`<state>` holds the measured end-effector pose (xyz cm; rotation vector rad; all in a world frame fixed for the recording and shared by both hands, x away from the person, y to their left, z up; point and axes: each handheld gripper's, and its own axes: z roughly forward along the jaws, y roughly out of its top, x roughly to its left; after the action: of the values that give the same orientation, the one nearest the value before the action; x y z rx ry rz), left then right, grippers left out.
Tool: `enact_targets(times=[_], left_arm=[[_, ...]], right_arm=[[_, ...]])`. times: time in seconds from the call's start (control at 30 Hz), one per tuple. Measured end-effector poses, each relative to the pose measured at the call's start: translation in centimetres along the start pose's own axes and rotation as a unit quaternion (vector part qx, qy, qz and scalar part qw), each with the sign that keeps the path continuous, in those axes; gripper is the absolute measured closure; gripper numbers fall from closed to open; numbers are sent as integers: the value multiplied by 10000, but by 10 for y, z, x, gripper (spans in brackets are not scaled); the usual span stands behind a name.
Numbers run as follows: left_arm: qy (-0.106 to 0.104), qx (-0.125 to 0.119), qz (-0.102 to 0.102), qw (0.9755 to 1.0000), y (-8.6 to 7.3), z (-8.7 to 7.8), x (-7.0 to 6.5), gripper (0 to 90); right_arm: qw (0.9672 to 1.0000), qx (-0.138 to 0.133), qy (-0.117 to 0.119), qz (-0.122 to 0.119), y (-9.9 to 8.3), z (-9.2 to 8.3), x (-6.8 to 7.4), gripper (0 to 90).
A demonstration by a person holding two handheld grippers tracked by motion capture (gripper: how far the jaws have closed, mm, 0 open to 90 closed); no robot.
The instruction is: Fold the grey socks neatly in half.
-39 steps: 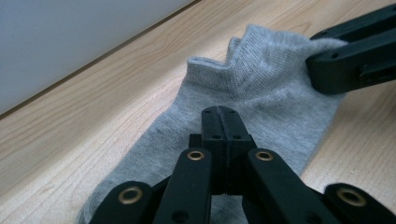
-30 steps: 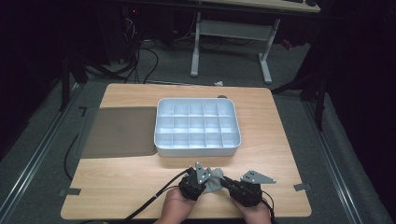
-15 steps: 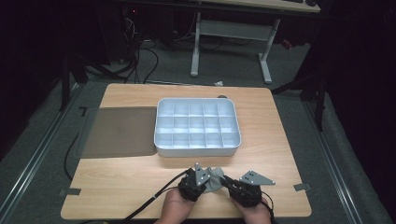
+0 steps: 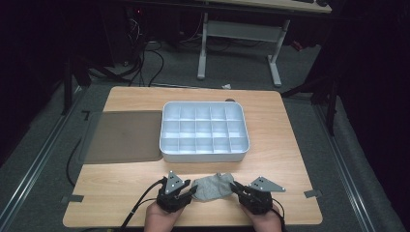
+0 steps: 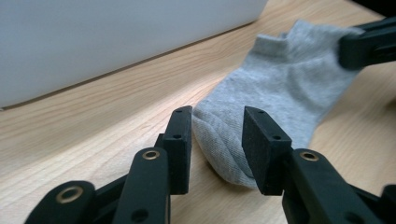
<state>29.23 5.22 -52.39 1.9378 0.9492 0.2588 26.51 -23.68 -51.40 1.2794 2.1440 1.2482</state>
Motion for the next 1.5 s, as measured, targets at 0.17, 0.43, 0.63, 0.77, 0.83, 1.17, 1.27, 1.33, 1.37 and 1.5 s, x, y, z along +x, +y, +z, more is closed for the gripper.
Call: enact_targets(times=[0.17,0.43,0.63,0.77,0.83,1.17,1.27,1.33,1.37,1.5], left_arm=[[-147,121,-112,9998,-3,2,3,647],[-195,192,-363,9990,-4,4,8,876],[-190,49,-392,9990,-3,4,4,870],[-46,-5,-115,9999,3,9,-3,653],[236,61,213,9995,4,12,-7,597],[200,228,-137,9994,-1,8,5,845],[74,203,-332,9992,-1,7,7,862],[31,176,-372,9991,-1,7,7,865],[-14,148,-416,9990,-1,7,7,865],[-192,12,-576,9982,-1,6,8,864]], right_arm=[[9999,103,-122,-56,4,1,2,821],[9994,105,-230,-239,14,-1,12,817],[9988,88,-235,-410,20,-3,17,816],[9988,86,-215,-443,20,-3,19,816],[9988,99,-213,-434,20,-3,20,816],[9987,121,-352,-353,18,-3,11,818],[9988,115,-333,-330,16,-3,11,818],[9988,128,-325,-342,17,-2,13,818],[9987,118,-318,-368,17,-2,14,818],[9983,96,-312,-492,21,-2,19,816]])
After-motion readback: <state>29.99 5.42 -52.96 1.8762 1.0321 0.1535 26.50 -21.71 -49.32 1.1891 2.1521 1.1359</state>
